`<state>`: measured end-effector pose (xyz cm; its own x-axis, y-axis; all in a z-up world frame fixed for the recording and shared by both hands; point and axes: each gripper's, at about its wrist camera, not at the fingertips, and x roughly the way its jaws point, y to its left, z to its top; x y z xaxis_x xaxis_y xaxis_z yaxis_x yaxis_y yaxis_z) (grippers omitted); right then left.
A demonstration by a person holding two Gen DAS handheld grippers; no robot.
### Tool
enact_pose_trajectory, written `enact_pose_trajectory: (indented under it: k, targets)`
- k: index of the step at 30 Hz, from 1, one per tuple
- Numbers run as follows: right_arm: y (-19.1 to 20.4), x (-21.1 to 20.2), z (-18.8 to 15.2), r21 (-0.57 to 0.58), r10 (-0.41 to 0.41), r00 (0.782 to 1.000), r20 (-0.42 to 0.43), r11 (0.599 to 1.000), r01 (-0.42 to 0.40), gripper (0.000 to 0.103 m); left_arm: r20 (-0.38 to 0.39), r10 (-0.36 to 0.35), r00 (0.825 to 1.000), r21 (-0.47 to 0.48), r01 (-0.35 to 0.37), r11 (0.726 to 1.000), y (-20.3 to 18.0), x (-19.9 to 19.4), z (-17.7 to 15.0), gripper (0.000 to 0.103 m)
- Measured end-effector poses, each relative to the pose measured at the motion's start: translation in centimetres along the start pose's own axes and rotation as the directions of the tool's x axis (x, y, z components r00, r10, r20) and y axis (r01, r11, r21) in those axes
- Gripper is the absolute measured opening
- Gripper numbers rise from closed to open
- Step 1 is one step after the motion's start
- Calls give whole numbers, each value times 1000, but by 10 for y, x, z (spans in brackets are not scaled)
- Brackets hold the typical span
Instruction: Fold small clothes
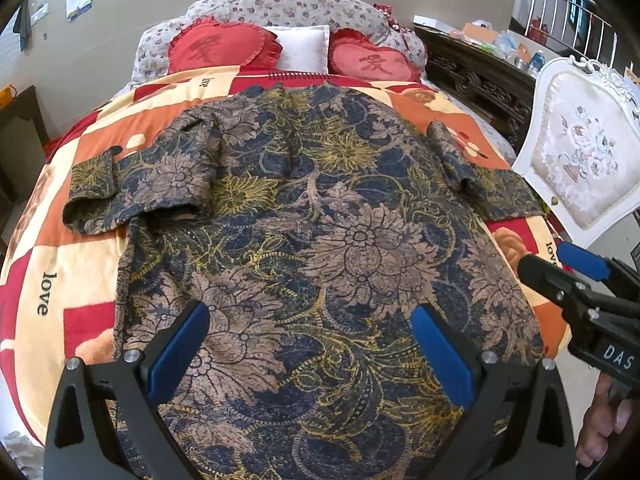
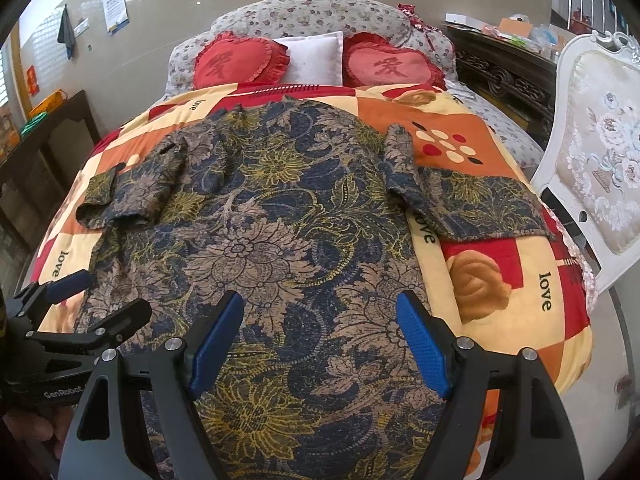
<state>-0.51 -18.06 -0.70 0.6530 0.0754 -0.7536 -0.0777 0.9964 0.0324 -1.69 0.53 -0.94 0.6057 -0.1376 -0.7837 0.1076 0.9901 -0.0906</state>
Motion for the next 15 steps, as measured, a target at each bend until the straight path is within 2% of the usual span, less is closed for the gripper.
enact_pose_trajectory:
  k: [6,15]
  targets:
    - [-1,-5,0,5,-22,999,33,1000,21,85,5,-5,1000,-6,5,1000,-1,-2,2,103]
    - [-1,-14,2,15,5,997,77,1000,-7,85,-4,1,1000,-12,-1,1000,1,-1,2,103]
